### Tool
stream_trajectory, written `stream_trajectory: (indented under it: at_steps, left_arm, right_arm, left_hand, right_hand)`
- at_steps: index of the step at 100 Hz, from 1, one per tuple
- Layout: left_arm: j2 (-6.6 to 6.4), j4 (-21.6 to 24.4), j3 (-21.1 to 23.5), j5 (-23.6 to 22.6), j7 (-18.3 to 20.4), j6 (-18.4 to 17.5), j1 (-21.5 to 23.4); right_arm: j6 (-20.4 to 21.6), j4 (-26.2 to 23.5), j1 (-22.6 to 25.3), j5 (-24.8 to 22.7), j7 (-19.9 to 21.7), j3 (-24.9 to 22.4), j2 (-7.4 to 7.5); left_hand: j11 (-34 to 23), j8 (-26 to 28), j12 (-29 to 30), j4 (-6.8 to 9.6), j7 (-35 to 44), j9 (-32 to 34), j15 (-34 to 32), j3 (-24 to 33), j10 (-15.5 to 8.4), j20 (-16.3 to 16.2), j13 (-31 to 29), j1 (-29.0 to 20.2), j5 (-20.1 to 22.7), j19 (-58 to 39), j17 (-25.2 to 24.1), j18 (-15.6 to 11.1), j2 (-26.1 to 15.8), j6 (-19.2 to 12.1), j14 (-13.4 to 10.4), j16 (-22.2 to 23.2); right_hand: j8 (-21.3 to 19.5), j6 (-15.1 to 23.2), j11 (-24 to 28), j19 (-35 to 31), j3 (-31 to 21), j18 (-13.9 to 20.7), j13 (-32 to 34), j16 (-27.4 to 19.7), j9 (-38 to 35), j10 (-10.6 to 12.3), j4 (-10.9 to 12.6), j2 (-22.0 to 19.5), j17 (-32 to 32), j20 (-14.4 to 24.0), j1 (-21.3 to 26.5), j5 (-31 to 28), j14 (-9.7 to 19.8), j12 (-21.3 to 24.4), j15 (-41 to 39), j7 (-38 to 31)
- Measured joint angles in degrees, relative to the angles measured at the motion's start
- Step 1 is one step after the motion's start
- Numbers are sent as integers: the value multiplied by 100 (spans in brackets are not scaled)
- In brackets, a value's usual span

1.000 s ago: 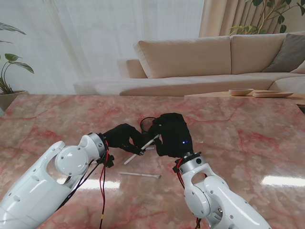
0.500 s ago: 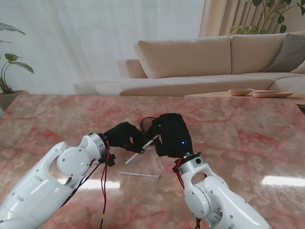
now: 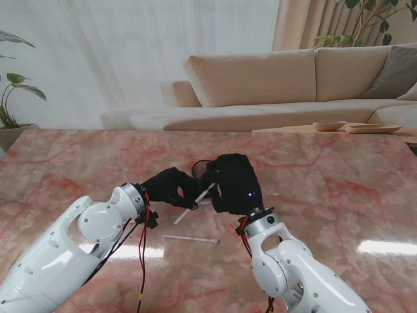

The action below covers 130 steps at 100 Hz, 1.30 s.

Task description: Insert makeup brushes into the holder

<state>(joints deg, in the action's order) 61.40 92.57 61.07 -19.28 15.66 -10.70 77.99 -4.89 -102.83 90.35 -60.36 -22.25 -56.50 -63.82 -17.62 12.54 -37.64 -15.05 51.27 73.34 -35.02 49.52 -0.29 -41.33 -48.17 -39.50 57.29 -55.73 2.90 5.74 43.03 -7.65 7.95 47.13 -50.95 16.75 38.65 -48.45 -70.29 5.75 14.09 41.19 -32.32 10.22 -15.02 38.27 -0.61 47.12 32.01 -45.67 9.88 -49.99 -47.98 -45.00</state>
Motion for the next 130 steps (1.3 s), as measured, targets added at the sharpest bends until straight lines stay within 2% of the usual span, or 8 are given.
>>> stream_trajectory:
  at_steps: [9,15,24,37,40,55,78,130]
  left_arm:
    - [14,-33,0,75,-58,-6,3]
    - [25,-51,0,122,-87,-6,9]
    - [42,-77,2,147,-130,-7,14]
    - [65,-114,2,204,-204,-32,22]
    - [71,-121,2,219,-222,-36,24]
    - [106,-165,14,326,-304,-39,31]
    - [150,-247,19,470,-422,-42,20]
    - [304,-520,-58,765,-835,-22,-117]
  right_arm:
    - [12,1,-3,-25,-3,-4,0]
    - [18,1,-3,-46,-2,-12,2]
    - [28,1,-4,-77,2,-15,7]
    - [37,-2,-5,-115,24,-22,16]
    - [38,-5,-5,-124,31,-25,18]
    - [28,-33,2,-228,95,-66,33]
    - [-10,-117,32,-310,200,-144,59]
    - [-37,-299,191,-421,452,-389,98]
  left_hand:
    - [0,109,-69,4,0,0,0,0,0,0,0,0,-5,0,-55,-2,0,0,0,26]
    - [0,189,-74,7,0,0,1,-1,0,0,1,-1,-129,0,-58,-4,-112,0,0,29]
    - [0,293,-154,7,0,0,1,-1,0,0,25,-1,-149,4,-62,-5,-117,0,0,39]
    - [0,361,-192,7,-3,-1,2,-1,0,0,25,-1,-156,12,-111,-6,-117,0,0,59]
    - [0,363,-210,7,-7,-1,2,-1,0,0,25,-1,-157,14,-125,-6,-117,0,0,59]
    - [0,418,-215,7,-17,-1,2,-1,-1,0,26,-1,-157,73,-128,-6,-117,0,0,61]
    - [53,419,-217,7,-80,-1,2,-1,-1,0,26,-2,-162,76,-130,-6,-116,0,0,62]
    - [128,426,-293,8,-77,-1,2,-2,-3,1,26,-3,-220,153,-136,-6,-120,-91,-1,66]
  right_hand:
    - [329,-8,-17,65,44,0,-1,0,20,0,59,-71,0,-2,0,152,0,212,54,-121]
    - [810,-25,-124,85,88,0,-4,0,95,0,77,-155,11,-41,-92,351,-2,352,68,-160]
    - [1269,-307,-187,156,102,-2,-9,0,253,-17,186,-190,61,-48,-180,617,-5,467,98,19]
    - [1326,-819,-375,296,182,-8,-162,0,580,-58,902,-550,127,-48,-792,692,-56,726,201,1422]
    - [1308,-904,-492,354,182,-8,-182,0,676,-68,969,-578,165,-48,-837,791,-55,805,206,1605]
    - [1489,-1281,-839,522,255,-8,-457,-1,1247,-191,978,-588,286,-48,-988,1407,-58,1202,367,2383]
    - [1728,-1542,-1114,667,1014,-8,-523,-220,1698,-265,978,-781,346,-48,-1191,1846,-66,1638,761,2875]
    - [1865,-1623,-1247,742,2738,-8,-508,-305,1777,-324,979,-922,350,-49,-1279,2052,-119,1916,987,2997]
